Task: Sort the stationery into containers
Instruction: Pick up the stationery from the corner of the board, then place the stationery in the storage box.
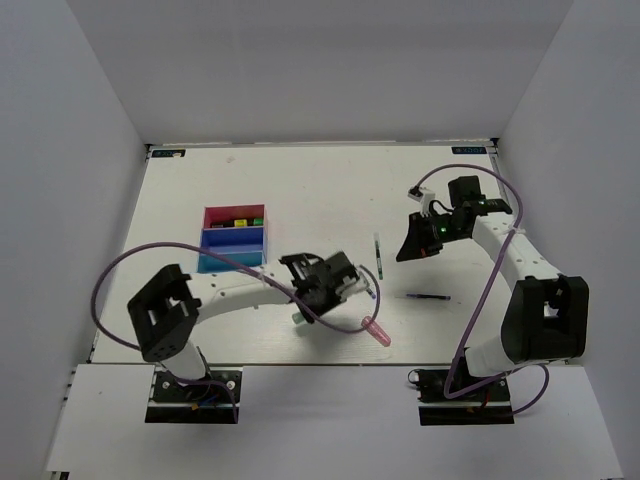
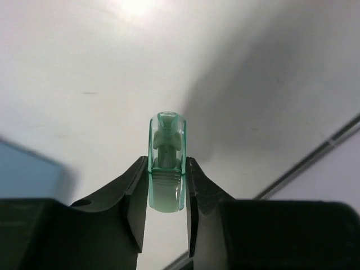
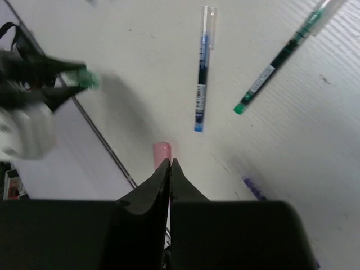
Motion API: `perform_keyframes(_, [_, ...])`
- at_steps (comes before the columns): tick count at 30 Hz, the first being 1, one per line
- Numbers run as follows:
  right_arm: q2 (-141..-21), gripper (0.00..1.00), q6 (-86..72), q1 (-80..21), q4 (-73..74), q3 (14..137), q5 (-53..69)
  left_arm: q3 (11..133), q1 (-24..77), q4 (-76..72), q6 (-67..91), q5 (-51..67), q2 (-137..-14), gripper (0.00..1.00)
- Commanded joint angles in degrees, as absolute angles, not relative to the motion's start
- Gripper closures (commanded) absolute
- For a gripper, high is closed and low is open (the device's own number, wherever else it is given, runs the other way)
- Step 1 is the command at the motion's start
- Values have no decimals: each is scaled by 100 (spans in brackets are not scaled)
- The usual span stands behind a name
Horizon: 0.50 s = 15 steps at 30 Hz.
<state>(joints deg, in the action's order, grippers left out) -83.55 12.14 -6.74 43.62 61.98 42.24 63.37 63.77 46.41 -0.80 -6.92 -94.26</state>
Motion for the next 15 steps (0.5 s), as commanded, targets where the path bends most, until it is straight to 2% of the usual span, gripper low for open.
perform_keyframes(1, [-8200,100,2187,-659,4789,6144,5157,6899,5636,4887,-955,-1054,-8545,100])
perform_keyframes(8, [-7990,100,3391,-642,5001,5950,5721,6689,4168,4255,-3171,-565,-7814,100])
perform_keyframes(9, [-7946,100,3610,-668,4992,5915,5756,6671,3722,4228,-3669,-336,-7805,100])
perform_keyframes(15, [-7541,100,3920,-659,4895,5669,5871,6969,2673,4262,-4473,130,-8322,100])
